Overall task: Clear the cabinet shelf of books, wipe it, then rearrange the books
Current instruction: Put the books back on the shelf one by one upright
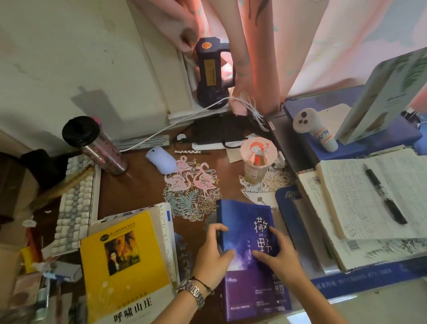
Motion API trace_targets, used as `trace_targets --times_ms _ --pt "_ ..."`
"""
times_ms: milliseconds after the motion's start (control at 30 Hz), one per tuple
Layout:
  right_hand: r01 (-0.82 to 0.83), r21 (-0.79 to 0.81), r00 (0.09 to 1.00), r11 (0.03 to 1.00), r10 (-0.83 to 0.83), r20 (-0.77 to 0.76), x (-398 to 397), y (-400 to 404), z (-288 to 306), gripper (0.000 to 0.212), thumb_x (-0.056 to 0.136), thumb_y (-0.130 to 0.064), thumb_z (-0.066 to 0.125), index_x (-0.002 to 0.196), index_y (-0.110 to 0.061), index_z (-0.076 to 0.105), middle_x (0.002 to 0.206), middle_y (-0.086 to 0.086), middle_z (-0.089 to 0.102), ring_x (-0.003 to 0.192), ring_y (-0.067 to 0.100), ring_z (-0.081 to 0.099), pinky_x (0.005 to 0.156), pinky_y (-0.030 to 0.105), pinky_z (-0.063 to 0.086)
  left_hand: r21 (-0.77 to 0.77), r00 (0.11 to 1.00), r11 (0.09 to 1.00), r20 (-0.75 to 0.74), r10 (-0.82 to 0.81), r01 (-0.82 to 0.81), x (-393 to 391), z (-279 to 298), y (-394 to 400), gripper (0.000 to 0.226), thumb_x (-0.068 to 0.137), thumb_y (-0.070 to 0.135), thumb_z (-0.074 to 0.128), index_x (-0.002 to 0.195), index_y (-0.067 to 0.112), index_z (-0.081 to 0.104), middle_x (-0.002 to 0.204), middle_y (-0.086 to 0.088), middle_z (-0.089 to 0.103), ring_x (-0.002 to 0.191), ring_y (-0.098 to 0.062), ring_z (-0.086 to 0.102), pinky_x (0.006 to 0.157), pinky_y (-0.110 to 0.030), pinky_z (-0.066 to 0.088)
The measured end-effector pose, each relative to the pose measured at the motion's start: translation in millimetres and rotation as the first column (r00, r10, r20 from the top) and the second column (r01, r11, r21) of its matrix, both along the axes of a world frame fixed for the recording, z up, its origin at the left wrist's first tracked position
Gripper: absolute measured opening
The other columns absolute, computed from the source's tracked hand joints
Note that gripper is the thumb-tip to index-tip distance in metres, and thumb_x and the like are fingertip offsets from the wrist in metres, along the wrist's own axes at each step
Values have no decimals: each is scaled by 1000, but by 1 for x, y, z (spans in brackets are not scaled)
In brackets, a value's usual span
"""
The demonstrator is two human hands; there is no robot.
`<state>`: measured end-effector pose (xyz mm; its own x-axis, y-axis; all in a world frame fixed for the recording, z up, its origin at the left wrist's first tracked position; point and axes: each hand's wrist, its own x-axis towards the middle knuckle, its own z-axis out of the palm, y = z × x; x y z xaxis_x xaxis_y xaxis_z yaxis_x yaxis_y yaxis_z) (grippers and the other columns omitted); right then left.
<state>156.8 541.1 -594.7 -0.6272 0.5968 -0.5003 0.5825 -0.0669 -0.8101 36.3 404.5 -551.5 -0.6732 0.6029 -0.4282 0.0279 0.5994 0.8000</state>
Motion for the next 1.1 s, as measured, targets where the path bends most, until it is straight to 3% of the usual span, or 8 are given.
trace_targets --times_ms 100,200,333,500,633,767,867,1100 --pt "-11 -153 999 988 4 -46 -8 -6 1 86 63 -50 84 135 -34 39 137 2 49 117 17 57 91 41 55 9 995 1000 -96 24 -23 -2 15 -4 46 82 11 63 107 42 41 90 1 58 62 -19 55 55 -32 46" --pt "-30 -365 994 931 -11 -110 -21 -13 9 66 80 -22 74 136 -27 39 127 7 56 102 21 66 69 29 58 20 980 998 -186 64 -61 -11 31 -5 47 79 9 64 103 45 47 89 -5 65 61 -19 58 55 -37 48" --pt "-103 -386 985 917 39 -170 -41 -20 26 74 78 -34 70 142 -24 36 136 10 52 113 24 62 86 41 57 39 950 998 -307 62 -53 -26 50 -3 48 77 6 63 108 41 51 79 -5 67 57 -21 59 53 -41 50" --pt "-185 -122 976 975 167 -141 -65 -28 41 60 88 -46 61 141 -31 38 153 0 27 140 19 32 109 49 38 -14 907 996 -416 73 -87 -36 57 4 47 78 7 64 114 35 54 70 -2 65 50 -18 54 47 -35 44" --pt "-212 -163 967 964 182 -180 -71 -33 47 40 96 -36 54 134 -38 39 143 -4 45 124 16 52 96 49 50 6 928 996 -362 83 -86 -35 51 9 55 77 17 71 124 34 48 102 3 70 76 -20 67 62 -33 55" --pt "-122 -283 976 951 62 -210 -66 -28 57 38 102 -27 42 140 -29 37 133 -4 50 110 9 58 65 30 59 129 981 990 -177 75 -53 -31 49 6 65 79 21 74 131 34 39 107 18 64 88 -7 67 76 -25 55" --pt "-105 -199 961 974 48 -271 -57 -27 65 40 99 -33 45 137 -41 36 134 -7 51 110 10 59 75 35 60 224 988 966 118 102 -126 -27 40 -3 46 87 16 66 123 34 46 115 11 65 99 -4 65 88 -25 53" --pt "-151 46 960 987 158 -233 -57 -40 74 74 89 -17 65 144 -41 23 124 -28 43 105 5 59 85 38 57 205 990 975 129 55 -80 -23 29 -14 32 96 10 51 122 28 58 117 14 62 108 9 55 87 -8 43"
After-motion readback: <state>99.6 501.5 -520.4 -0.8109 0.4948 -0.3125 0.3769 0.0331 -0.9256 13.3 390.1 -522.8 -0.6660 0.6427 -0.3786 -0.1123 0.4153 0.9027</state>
